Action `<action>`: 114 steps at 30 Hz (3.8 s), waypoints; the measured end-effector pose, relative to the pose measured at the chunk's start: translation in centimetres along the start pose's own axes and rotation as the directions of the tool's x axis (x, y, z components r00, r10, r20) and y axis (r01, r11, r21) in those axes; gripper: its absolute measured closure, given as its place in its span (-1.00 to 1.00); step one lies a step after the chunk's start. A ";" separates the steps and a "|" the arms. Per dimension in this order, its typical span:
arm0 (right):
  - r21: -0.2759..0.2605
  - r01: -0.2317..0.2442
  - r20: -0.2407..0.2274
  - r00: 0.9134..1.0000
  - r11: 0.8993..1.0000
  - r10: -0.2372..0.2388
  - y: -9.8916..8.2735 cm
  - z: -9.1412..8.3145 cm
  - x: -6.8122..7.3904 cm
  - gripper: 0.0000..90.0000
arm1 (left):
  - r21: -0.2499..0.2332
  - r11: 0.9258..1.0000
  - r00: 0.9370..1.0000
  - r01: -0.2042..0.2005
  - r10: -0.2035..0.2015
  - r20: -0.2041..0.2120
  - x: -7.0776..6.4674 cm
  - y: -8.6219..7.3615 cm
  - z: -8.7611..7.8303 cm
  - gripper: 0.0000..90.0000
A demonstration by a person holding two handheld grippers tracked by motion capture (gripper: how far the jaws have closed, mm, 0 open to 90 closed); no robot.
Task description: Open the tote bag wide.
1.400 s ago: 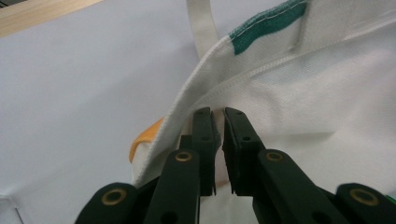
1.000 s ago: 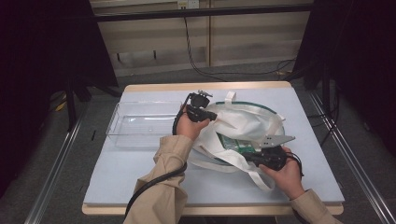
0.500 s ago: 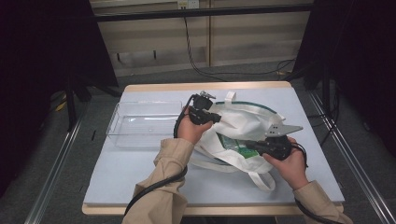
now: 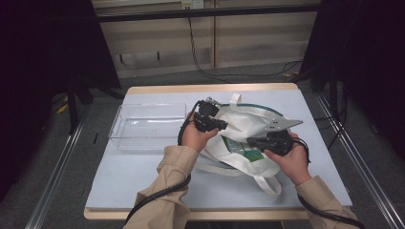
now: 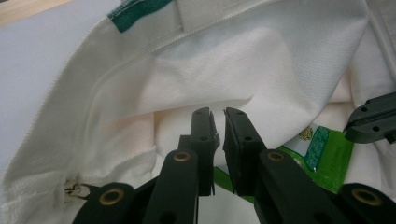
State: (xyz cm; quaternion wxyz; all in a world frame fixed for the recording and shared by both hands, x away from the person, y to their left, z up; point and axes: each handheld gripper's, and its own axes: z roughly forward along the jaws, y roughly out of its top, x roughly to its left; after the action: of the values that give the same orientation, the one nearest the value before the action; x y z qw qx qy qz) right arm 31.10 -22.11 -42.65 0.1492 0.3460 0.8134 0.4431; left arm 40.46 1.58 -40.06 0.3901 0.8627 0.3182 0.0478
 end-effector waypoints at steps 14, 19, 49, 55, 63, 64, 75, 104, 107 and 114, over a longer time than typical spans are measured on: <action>0.055 0.009 -0.013 1.000 0.998 -0.008 0.5 1.2 0.1 1.00 | 0.020 1.000 1.000 -0.011 0.011 0.021 -0.3 -0.4 0.5 0.88; 0.090 0.012 -0.011 1.000 0.996 -0.011 0.7 1.7 0.1 1.00 | 0.019 1.000 0.999 -0.001 0.001 0.033 -0.5 -0.5 0.5 0.91; 0.105 -0.018 0.075 0.997 0.994 0.010 0.5 3.4 -1.8 1.00 | 0.063 0.998 0.998 0.008 -0.012 0.060 -0.3 -3.0 1.3 0.99; 0.091 -0.019 0.104 0.995 0.996 0.010 0.5 3.5 -2.0 1.00 | 0.074 0.997 0.998 -0.004 -0.001 0.061 -0.2 -3.3 1.4 0.99; 0.066 -0.044 0.128 0.991 0.997 0.035 0.5 3.7 -2.7 1.00 | 0.081 0.997 0.998 -0.003 -0.002 0.063 0.0 -3.7 1.6 0.99; 0.059 -0.051 0.130 0.991 0.997 0.043 0.6 3.8 -2.8 1.00 | 0.092 0.996 0.998 -0.012 0.006 0.064 0.1 -3.8 1.6 0.99; 0.039 -0.092 0.157 0.984 0.995 0.085 0.5 4.1 -3.7 1.00 | 0.103 0.995 0.997 -0.014 0.007 0.071 0.3 -4.4 1.7 1.00; -0.004 -0.159 0.194 0.968 0.987 0.157 -0.5 4.0 -5.5 1.00 | 0.144 0.989 0.997 -0.036 0.026 0.069 0.4 -5.0 1.7 1.00; -0.012 -0.174 0.171 0.970 0.985 0.173 -0.6 3.7 -5.5 1.00 | 0.138 0.990 0.997 -0.029 0.019 0.075 0.4 -4.8 1.6 1.00; -0.022 -0.175 0.127 0.976 0.984 0.177 -0.4 2.8 -5.0 0.94 | 0.084 0.996 0.996 0.018 -0.025 0.089 -0.2 -4.2 1.4 0.97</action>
State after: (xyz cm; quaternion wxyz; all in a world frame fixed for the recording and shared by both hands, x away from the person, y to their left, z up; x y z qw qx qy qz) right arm 36.06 -24.04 -44.88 0.1633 0.4435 0.7659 0.4359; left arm 38.64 2.65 -44.01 0.3684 0.8760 0.3113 -0.0084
